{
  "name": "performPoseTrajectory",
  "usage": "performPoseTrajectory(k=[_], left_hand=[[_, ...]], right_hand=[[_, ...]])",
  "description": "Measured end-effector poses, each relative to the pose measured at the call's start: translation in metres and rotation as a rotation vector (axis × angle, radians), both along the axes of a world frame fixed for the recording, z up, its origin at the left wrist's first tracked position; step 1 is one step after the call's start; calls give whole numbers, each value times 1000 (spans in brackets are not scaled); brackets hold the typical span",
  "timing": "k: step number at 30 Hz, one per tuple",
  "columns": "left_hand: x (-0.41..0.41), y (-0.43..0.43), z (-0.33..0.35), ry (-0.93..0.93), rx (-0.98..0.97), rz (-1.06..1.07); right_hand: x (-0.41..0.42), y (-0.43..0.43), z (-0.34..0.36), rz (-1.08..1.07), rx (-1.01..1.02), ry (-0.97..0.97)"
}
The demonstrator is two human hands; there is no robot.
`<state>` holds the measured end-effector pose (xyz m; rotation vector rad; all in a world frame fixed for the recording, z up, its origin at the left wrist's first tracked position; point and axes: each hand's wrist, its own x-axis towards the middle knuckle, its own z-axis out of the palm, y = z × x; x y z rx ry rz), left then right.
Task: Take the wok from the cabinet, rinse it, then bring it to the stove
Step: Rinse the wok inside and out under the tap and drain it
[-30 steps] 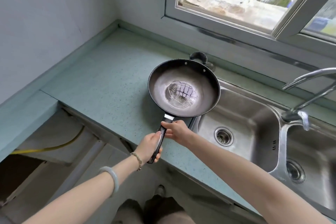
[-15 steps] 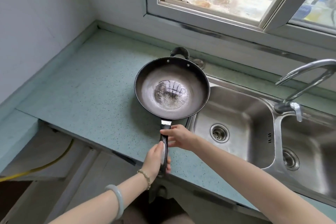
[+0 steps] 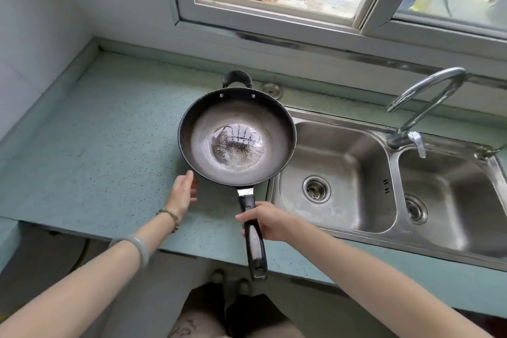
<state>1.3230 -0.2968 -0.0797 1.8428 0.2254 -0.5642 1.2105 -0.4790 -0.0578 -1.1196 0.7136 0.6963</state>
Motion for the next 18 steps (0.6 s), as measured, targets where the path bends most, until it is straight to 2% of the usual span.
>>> performPoseTrajectory(k=[7, 11, 15, 18], left_hand=[[28, 1, -7, -123, 154, 67], [29, -11, 3, -191, 165, 103], [51, -6, 7, -276, 166, 142], [80, -2, 18, -248, 176, 171]], right_hand=[[-21, -75, 15, 272, -290, 16], [-22, -114, 24, 464, -611, -23], [-13, -138, 28, 540, -861, -55], [-8, -152, 30, 604, -1100, -93]])
